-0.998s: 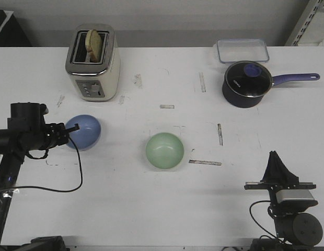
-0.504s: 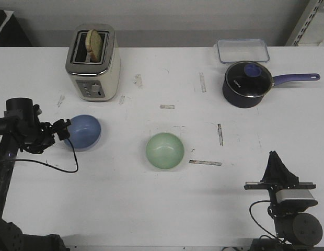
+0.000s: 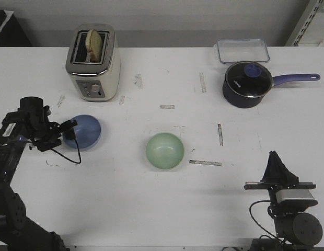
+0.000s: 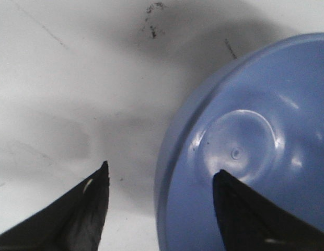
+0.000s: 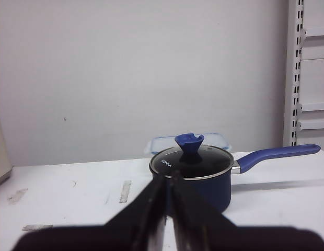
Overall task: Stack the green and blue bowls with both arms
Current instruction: 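Lift the blue bowl with the left gripper and carry it over the green bowl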
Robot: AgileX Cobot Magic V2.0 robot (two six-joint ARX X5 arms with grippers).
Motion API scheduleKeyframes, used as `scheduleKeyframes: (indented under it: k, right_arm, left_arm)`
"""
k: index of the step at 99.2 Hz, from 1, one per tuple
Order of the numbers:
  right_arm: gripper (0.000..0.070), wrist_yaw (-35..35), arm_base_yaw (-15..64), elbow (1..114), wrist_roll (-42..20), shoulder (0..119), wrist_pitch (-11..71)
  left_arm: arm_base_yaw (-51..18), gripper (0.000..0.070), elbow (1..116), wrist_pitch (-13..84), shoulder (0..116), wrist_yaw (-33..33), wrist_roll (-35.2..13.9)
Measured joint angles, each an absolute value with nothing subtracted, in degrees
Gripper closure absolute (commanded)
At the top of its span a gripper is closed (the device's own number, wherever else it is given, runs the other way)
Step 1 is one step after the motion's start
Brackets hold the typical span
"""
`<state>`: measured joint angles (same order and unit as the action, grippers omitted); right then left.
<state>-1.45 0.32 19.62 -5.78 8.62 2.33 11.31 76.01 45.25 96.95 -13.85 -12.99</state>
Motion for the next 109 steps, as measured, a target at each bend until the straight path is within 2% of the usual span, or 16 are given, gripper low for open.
scheduleKeyframes:
  k: [8,22,28,60,78,92,109]
  right_arm:
    - [0.0696,-1.45,0.32,19.62,-5.78,8.62,2.31]
    - [0.0696,-1.45,0.32,19.62,-5.78,8.62,2.33]
    - [0.0696,-1.45,0.32,19.62,-5.78,8.62,2.31]
    - [0.0696,-1.45,0.32,19.62,-5.78,8.62,2.33]
    - [0.0696,-1.45,0.32,19.62,-5.78,8.62,2.31]
    - [0.0696,-1.45,0.32,19.62,-5.78,8.62,2.33]
    - [0.0696,-1.45,0.32,19.62,-5.78,8.62,2.33]
  left_arm:
    - [10.96,0.036,76.01,44.05,97.67,-13.85,-12.99]
    - [10.68,0.0635,76.01,43.42,98.08,-13.87,-12.97]
    - [10.7,0.07,76.01,43.18,98.08,-13.85,-12.99]
    - [10.52,0.07,76.01,44.23,97.47,-13.8,-13.02]
    - [9.52,0.07,80.18,49.63,94.5,-13.76,-13.04]
    - [5.82,0.07,85.45,53.39,94.0,-13.72,-13.04]
    - [-2.26,0.07,87.9,53.3,94.0,-13.74,-13.96]
